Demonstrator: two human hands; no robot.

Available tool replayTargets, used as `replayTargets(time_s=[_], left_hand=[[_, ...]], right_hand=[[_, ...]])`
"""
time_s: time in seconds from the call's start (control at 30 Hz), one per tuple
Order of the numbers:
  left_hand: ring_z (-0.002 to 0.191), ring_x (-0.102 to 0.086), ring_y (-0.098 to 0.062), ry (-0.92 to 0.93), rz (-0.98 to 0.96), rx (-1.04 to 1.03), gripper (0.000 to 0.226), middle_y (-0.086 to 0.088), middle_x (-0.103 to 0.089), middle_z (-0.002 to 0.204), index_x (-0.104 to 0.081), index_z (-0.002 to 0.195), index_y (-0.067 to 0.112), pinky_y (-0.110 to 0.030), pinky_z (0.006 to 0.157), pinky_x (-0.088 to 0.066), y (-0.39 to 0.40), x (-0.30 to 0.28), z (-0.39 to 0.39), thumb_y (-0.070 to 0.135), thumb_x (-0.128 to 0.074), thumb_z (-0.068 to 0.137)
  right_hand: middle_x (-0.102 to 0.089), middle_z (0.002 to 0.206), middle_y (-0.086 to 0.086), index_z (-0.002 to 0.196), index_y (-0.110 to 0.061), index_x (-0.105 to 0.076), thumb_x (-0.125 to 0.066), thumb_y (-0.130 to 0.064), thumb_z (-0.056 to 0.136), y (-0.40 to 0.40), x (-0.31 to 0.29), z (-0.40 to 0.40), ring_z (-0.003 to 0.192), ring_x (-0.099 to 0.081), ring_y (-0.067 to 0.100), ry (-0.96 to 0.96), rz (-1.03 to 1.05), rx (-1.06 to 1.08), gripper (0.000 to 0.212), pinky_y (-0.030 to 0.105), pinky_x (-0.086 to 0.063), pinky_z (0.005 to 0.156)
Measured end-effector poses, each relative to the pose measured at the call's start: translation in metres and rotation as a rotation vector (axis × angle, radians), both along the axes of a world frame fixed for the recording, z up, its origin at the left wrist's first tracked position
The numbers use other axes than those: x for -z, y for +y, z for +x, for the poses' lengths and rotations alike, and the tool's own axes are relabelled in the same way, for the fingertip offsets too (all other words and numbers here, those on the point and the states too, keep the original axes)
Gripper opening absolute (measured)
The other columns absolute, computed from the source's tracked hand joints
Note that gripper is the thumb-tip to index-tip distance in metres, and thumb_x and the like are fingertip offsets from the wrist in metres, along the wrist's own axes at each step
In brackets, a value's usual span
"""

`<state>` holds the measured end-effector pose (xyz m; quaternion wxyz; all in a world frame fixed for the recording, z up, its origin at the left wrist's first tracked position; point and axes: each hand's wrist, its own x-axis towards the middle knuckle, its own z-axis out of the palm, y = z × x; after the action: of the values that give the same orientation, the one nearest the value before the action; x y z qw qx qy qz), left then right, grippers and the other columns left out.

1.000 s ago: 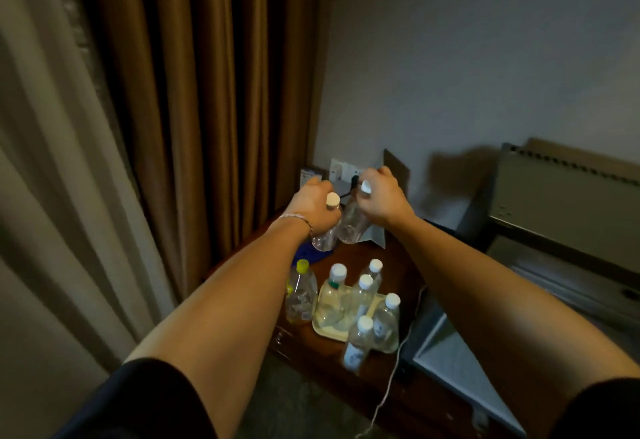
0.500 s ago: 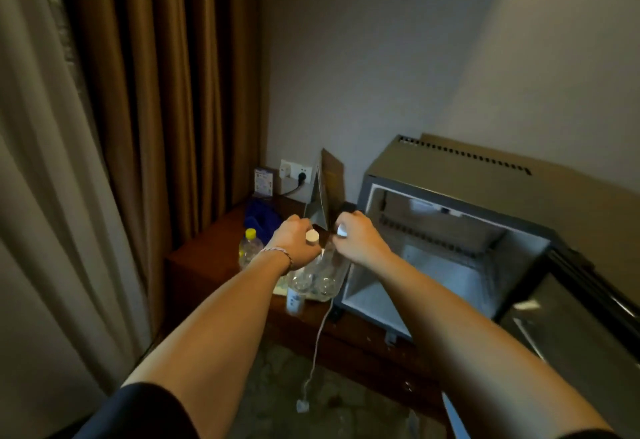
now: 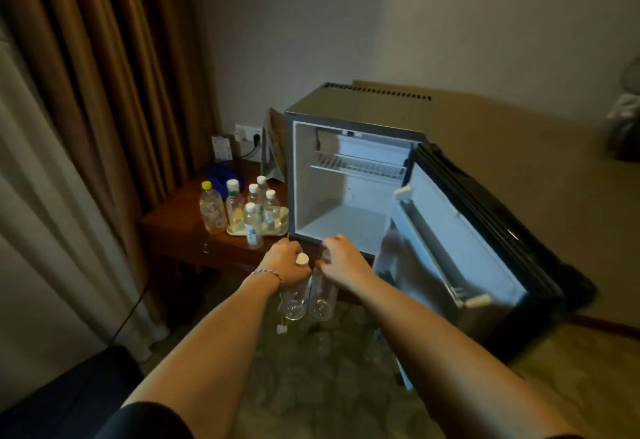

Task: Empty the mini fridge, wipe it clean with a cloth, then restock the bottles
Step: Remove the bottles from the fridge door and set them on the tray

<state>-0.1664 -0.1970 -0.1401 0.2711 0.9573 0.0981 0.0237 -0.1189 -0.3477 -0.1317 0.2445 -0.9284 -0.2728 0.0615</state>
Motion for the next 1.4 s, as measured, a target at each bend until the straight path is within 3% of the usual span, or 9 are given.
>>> replayTargets(time_s=[0.27,0.43,0.57,0.63,0.83,0.9,1.03,1.17,1.4], left_hand=[[0.095,-0.056,-0.021,-0.018,0.012,0.202,0.030,-0.006,-0.054,0.105,-0.065,0.101,0.014,-0.030,0.082,-0.047,-0.075,0.008,-0.034,0.032,-0.073,0.079],[0.090,-0.057,-0.017,0.032,-0.024,0.315,0.021,-0.002,-0.055,0.100,-0.063,0.090,0.020,-0.034,0.082,-0.053,-0.112,0.013,-0.069,0.031,-0.073,0.076],[0.081,-0.051,-0.011,0.029,-0.083,0.406,0.018,0.005,-0.050,0.091,-0.056,0.086,0.024,-0.023,0.070,-0.043,-0.151,0.019,-0.095,0.025,-0.072,0.079],[0.080,-0.052,-0.008,0.050,-0.100,0.450,0.016,0.006,-0.052,0.091,-0.060,0.089,0.024,-0.021,0.069,-0.046,-0.171,0.026,-0.104,0.025,-0.072,0.079],[0.088,-0.058,-0.017,0.097,-0.087,0.540,0.020,0.000,-0.058,0.097,-0.063,0.090,0.021,-0.030,0.079,-0.054,-0.249,0.033,-0.117,0.031,-0.074,0.076],[0.090,-0.059,-0.019,0.106,-0.087,0.562,0.020,-0.003,-0.059,0.099,-0.065,0.092,0.019,-0.032,0.079,-0.053,-0.283,0.033,-0.120,0.029,-0.072,0.076],[0.085,-0.061,-0.021,0.181,-0.139,0.598,0.006,0.001,-0.060,0.092,-0.059,0.080,0.029,-0.037,0.079,-0.057,-0.353,0.036,-0.119,0.033,-0.060,0.076],[0.097,-0.055,-0.018,0.176,-0.075,0.591,0.027,0.003,-0.051,0.108,-0.061,0.102,0.022,-0.032,0.088,-0.050,-0.422,0.046,-0.105,0.036,-0.070,0.081],[0.099,-0.051,-0.020,0.171,-0.006,0.618,0.028,0.001,-0.044,0.114,-0.057,0.110,0.018,-0.029,0.083,-0.044,-0.516,0.055,-0.071,0.031,-0.065,0.087]], right_hand=[[-0.049,0.102,0.009,0.095,-0.013,-0.055,-0.064,-0.025,0.088,-0.088,0.007,-0.063,0.098,-0.054,0.029,0.008,-0.009,0.185,0.017,0.039,-0.046,0.080],[-0.048,0.110,0.005,0.107,-0.017,-0.055,-0.061,-0.031,0.091,-0.126,0.016,-0.112,0.097,-0.051,0.021,0.048,-0.069,0.268,0.022,0.035,-0.044,0.082],[-0.049,0.114,0.004,0.110,-0.019,-0.057,-0.062,-0.031,0.091,-0.162,0.029,-0.142,0.099,-0.056,0.022,0.091,-0.089,0.343,0.024,0.040,-0.052,0.090],[-0.050,0.114,0.003,0.110,-0.020,-0.058,-0.063,-0.032,0.090,-0.185,0.032,-0.155,0.098,-0.057,0.021,0.106,-0.064,0.386,0.024,0.039,-0.053,0.088],[-0.061,0.110,0.004,0.112,-0.019,-0.058,-0.061,-0.033,0.092,-0.271,0.038,-0.175,0.098,-0.062,0.022,0.181,-0.034,0.439,0.024,0.037,-0.054,0.085],[-0.056,0.106,0.002,0.107,-0.020,-0.056,-0.060,-0.029,0.094,-0.305,0.038,-0.174,0.095,-0.057,0.018,0.175,-0.086,0.442,0.017,0.031,-0.048,0.080],[-0.050,0.108,-0.001,0.101,-0.022,-0.058,-0.064,-0.029,0.091,-0.375,0.038,-0.169,0.094,-0.053,0.013,0.129,-0.092,0.504,0.014,0.032,-0.051,0.085],[-0.049,0.111,-0.001,0.107,-0.021,-0.057,-0.063,-0.029,0.093,-0.447,0.040,-0.166,0.100,-0.052,0.015,0.119,-0.118,0.560,0.017,0.027,-0.045,0.083],[-0.052,0.119,0.006,0.115,-0.014,-0.058,-0.063,-0.025,0.093,-0.548,0.053,-0.141,0.102,-0.051,0.020,0.101,-0.085,0.656,0.025,0.031,-0.046,0.088]])
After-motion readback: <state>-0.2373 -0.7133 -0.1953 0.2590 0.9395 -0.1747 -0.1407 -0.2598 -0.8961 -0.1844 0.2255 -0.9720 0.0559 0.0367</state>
